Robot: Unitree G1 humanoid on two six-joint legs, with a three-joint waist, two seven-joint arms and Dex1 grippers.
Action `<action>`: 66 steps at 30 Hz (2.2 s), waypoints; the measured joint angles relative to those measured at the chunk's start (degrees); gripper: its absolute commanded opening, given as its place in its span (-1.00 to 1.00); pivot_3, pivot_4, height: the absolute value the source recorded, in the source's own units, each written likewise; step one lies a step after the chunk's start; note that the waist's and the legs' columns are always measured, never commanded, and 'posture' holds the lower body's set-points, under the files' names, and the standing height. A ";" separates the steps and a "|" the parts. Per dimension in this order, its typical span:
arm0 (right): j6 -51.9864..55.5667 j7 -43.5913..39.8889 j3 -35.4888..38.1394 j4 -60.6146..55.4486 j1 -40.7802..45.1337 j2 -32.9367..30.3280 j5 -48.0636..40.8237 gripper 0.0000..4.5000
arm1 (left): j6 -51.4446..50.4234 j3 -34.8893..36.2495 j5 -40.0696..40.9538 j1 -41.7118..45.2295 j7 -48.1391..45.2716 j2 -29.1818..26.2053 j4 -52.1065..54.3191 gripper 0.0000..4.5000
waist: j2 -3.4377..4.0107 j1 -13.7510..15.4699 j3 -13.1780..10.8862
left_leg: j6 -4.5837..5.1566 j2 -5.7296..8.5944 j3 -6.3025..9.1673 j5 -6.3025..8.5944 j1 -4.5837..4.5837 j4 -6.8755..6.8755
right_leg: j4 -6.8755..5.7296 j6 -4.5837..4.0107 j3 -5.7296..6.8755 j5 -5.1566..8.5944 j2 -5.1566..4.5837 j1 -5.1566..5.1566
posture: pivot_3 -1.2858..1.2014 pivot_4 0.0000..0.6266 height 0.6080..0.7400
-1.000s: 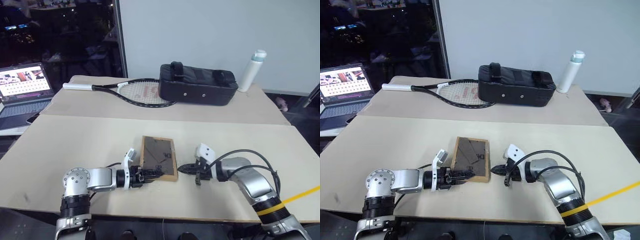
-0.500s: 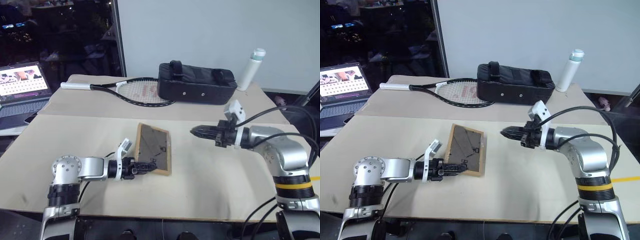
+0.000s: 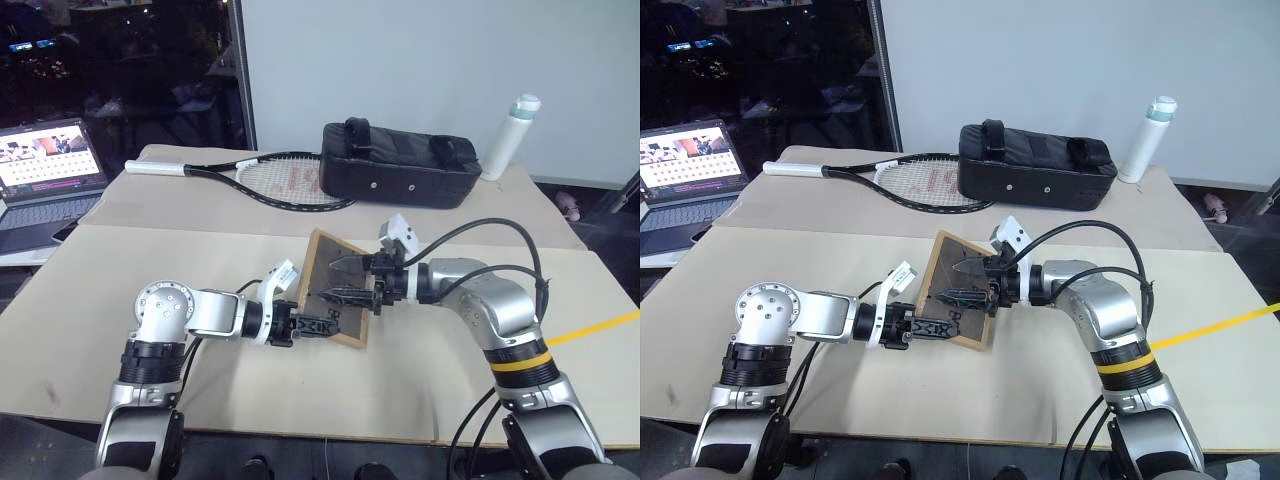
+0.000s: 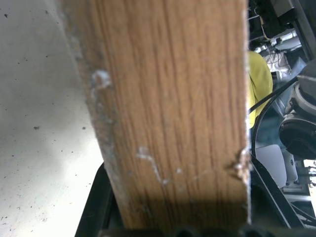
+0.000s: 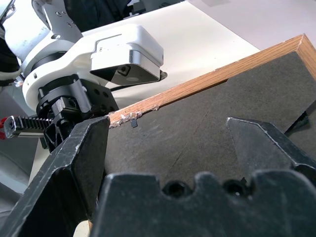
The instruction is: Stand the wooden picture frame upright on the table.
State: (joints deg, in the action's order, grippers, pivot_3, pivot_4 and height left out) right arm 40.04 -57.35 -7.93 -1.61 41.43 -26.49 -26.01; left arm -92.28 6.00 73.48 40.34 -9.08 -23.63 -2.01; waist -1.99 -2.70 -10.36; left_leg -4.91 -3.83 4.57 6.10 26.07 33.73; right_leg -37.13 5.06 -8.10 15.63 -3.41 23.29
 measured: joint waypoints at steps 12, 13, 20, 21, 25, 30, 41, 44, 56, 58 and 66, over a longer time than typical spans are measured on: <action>-0.81 -1.32 4.18 3.77 -1.21 -4.42 -0.14 0.98 | -0.01 -0.36 -0.56 1.35 -2.40 -1.43 1.05 -0.40 | -0.01 -0.12 -0.02 | 0.00 -0.01 0.01 0.00 0.02 0.01 | 0.00 0.04 0.00 0.02 0.01 0.01 | 0.03 -0.52 0.70; -0.68 -1.52 4.10 3.17 -1.74 -4.10 -0.24 0.98 | -0.01 -0.39 -0.79 1.37 -2.40 -1.42 1.04 -0.40 | 0.00 -0.19 -0.02 | 0.00 -0.01 0.01 0.00 0.02 0.01 | -0.01 0.06 0.00 0.04 0.01 0.01 | 0.03 -0.52 0.70; 0.05 -3.90 2.66 -1.70 -3.89 -2.49 -2.42 0.98 | -0.01 -0.31 -0.55 2.11 -2.47 -0.79 -1.16 -0.40 | 0.00 0.04 -0.02 | 0.00 0.00 0.01 0.00 0.03 0.04 | 0.00 0.17 0.00 0.10 0.00 0.00 | 0.03 -0.52 0.70; -0.72 -4.10 2.46 -1.85 -4.27 -2.50 -2.30 0.98 | -0.01 -0.42 0.36 2.11 -2.67 -1.04 -2.08 -0.40 | 0.00 0.06 -0.02 | 0.00 0.00 0.01 0.00 0.04 0.04 | 0.01 0.18 0.00 0.10 0.00 0.00 | 0.03 -0.52 0.70; -2.87 -6.67 2.50 -4.25 -6.38 -2.82 -3.52 0.98 | -0.01 -2.99 6.20 1.37 -7.03 -6.11 -3.73 -0.40 | 0.01 -0.15 -0.04 | 0.00 -0.01 0.01 0.00 0.04 0.00 | -0.01 0.19 0.00 0.11 0.00 0.04 | 0.03 -0.52 0.70; -4.04 -10.07 2.10 -6.13 -7.93 -5.79 -4.29 0.98 | -0.01 -3.45 8.46 1.21 -11.48 -8.36 -7.92 -0.40 | 0.02 0.04 -0.05 | 0.00 0.00 0.01 0.00 0.04 0.07 | -0.01 0.24 0.01 0.14 0.00 0.03 | 0.03 -0.52 0.70; -15.54 -10.52 11.13 7.48 -8.33 -17.88 1.50 0.98 | -0.01 -4.31 8.60 1.20 -19.84 -13.38 -8.22 -0.40 | 0.02 0.48 -0.13 | 0.02 0.00 0.01 0.01 0.08 0.03 | 0.02 0.20 0.02 0.15 -0.01 0.04 | 0.03 -0.52 0.70; -22.05 -7.79 13.66 8.32 -10.08 -17.15 3.73 0.98 | -0.01 -4.43 8.89 1.45 -20.54 -13.20 -11.48 -0.40 | 0.02 -0.09 -0.12 | 0.02 -0.02 0.01 0.01 0.03 0.01 | -0.01 0.22 0.03 0.17 0.01 0.04 | 0.03 -0.52 0.70; -72.01 26.08 5.04 10.00 -15.22 -8.69 41.31 0.98 | -0.02 -6.22 15.01 2.98 -15.76 -10.13 -17.99 -0.40 | 0.08 -0.75 -0.16 | 0.00 0.00 0.01 -0.03 0.04 0.06 | -0.08 0.24 0.02 0.13 0.00 0.05 | 0.03 -0.52 0.70; -74.63 30.12 4.39 10.16 -15.19 -7.11 44.02 0.98 | -0.02 -6.29 15.69 3.21 -14.82 -10.09 -17.99 -0.40 | 0.08 -0.73 -0.16 | -0.01 0.00 0.02 -0.04 0.04 0.08 | -0.10 0.15 0.02 0.08 0.00 0.04 | 0.03 -0.52 0.70; -79.43 39.26 2.93 11.18 -12.84 -6.93 55.04 0.98 | 0.19 -6.33 19.13 3.61 -11.98 -11.26 -19.25 -0.40 | 0.08 -0.65 -0.16 | -0.01 0.00 0.03 -0.04 -0.01 0.10 | -0.11 0.01 0.03 -0.01 0.00 -0.02 | 0.03 -0.52 0.70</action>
State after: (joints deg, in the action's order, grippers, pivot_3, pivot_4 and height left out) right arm -39.39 -18.09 -5.00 9.58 28.59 -33.42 29.03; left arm -92.09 -0.32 92.61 43.95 -21.06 -34.89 -21.26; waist -1.92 -3.35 -10.52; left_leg -4.92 -3.84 4.60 6.06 26.05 33.83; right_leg -37.24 5.08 -8.08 15.63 -3.41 23.26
